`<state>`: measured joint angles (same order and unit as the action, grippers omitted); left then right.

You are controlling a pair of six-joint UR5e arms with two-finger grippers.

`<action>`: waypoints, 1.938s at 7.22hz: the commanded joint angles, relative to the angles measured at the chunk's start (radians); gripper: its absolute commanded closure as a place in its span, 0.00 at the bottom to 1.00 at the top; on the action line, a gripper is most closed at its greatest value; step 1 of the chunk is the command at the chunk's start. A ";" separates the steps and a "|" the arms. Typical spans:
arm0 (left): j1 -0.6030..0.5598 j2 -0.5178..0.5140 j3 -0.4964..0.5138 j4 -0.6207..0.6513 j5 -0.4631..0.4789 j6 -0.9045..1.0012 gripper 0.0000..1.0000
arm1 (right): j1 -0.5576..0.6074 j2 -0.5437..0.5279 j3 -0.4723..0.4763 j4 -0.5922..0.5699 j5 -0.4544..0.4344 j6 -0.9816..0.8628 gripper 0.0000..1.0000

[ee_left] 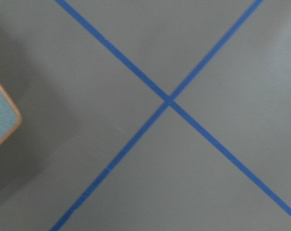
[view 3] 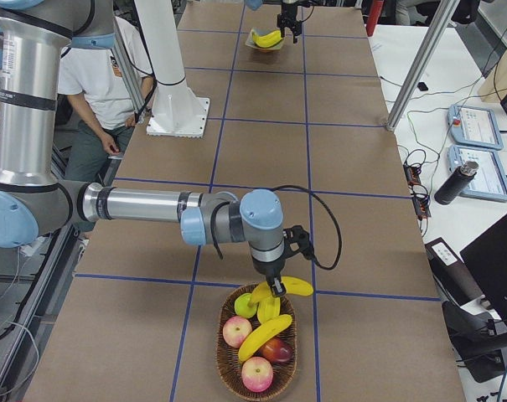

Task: Transfer all bananas from basket to plate

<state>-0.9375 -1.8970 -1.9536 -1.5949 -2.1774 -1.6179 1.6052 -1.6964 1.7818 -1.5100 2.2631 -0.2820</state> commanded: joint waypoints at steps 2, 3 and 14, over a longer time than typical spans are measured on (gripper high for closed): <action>0.006 -0.137 0.106 -0.144 -0.004 -0.150 0.01 | -0.129 0.151 0.108 -0.104 0.246 0.431 1.00; 0.006 -0.149 0.163 -0.306 -0.039 -0.306 0.01 | -0.221 0.215 0.141 -0.072 0.274 0.633 1.00; 0.158 -0.471 0.410 -0.649 -0.044 -0.636 0.01 | -0.815 0.693 0.107 0.369 0.082 1.621 1.00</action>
<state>-0.7970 -2.3600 -1.5456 -2.2421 -2.2219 -2.2527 0.8011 -1.0378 1.8991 -1.1415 2.3558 1.3306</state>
